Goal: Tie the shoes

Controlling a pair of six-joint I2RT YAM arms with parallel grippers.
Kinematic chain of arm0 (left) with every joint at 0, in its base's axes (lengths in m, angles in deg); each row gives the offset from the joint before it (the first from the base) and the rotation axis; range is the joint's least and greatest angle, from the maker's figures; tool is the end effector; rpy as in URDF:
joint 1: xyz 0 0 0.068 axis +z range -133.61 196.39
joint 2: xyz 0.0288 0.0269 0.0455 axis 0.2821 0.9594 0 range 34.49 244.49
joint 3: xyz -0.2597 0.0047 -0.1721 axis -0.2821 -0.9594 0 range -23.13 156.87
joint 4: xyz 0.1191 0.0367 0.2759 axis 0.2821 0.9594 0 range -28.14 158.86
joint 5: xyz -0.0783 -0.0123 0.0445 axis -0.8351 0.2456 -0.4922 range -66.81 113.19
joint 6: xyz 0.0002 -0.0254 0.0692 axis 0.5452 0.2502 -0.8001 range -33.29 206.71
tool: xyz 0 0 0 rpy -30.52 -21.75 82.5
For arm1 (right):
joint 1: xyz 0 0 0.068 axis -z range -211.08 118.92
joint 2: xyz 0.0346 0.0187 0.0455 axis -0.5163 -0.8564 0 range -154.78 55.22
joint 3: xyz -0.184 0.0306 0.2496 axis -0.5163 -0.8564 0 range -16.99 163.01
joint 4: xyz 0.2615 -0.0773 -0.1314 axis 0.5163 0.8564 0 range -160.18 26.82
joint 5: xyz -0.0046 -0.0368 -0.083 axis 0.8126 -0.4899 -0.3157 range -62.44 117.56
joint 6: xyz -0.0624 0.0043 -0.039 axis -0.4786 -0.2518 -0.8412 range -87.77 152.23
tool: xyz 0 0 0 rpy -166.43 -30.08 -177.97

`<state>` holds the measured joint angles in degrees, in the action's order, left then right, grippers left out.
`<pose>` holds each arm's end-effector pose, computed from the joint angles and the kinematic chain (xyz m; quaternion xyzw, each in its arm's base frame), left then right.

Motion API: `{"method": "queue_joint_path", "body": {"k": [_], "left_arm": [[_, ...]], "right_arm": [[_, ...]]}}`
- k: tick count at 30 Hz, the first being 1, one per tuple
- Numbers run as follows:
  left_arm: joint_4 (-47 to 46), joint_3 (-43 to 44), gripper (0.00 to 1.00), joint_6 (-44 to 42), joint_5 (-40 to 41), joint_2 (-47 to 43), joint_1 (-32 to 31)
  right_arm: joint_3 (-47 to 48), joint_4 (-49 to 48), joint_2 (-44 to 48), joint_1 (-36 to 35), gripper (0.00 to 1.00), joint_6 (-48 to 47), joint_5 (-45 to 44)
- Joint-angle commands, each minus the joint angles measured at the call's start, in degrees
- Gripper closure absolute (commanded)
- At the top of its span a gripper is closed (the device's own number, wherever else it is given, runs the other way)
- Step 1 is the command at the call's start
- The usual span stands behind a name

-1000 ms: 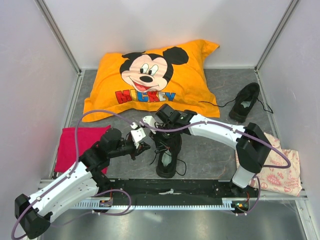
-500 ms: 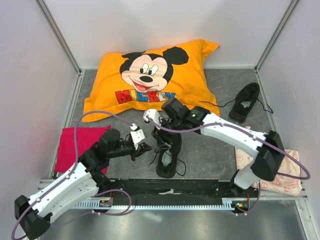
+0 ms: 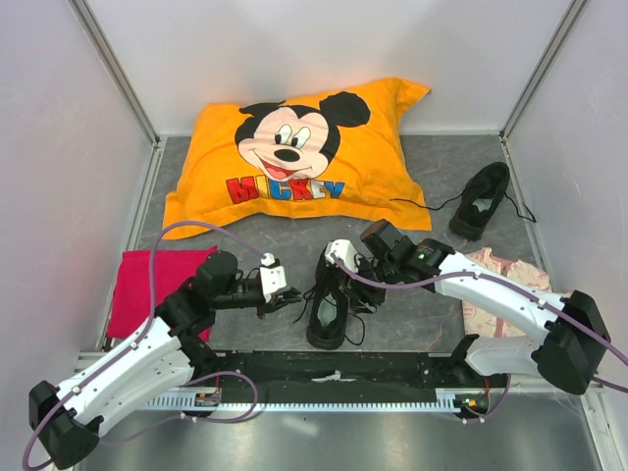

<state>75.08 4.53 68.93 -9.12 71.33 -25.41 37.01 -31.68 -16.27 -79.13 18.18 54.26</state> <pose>0.1182 -0.1497 0.2609 0.5308 0.6158 -0.3374 0.4746 0.1726 0.2334 0.2653 -0.5377 0.7623 0.2944 0.2076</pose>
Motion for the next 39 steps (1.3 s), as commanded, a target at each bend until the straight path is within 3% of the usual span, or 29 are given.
{"method": "queue_joint_path", "body": {"k": [1, 22, 31, 37, 38, 39], "left_arm": [[-0.82, 2.57, 0.76, -5.24, -3.72, 1.13, 0.23], [-3.98, 1.78, 0.77, -2.70, -3.72, 3.77, 0.23], [-4.42, 1.52, 0.78, -2.61, -3.81, 4.03, 0.23], [-4.60, 1.34, 0.79, -2.61, -3.72, 4.12, 0.23], [-4.60, 1.26, 0.79, -2.52, -3.81, 4.03, 0.23], [-4.60, 1.34, 0.79, -2.44, -3.81, 3.86, 0.23]], "right_arm": [[-1.87, -6.15, -0.76, 0.15, 0.48, 1.38, 1.60], [-3.64, -9.94, -5.86, 0.06, 0.57, 3.14, 4.68], [-1.26, -4.93, -6.56, 0.07, 0.57, 0.95, 3.01], [-0.74, -4.40, -7.88, 0.15, 0.71, 0.86, 2.75], [-0.74, -4.23, -7.97, 0.07, 0.82, 0.77, 2.75], [-0.65, -4.14, -7.88, 0.06, 0.87, 0.77, 2.75]]}}
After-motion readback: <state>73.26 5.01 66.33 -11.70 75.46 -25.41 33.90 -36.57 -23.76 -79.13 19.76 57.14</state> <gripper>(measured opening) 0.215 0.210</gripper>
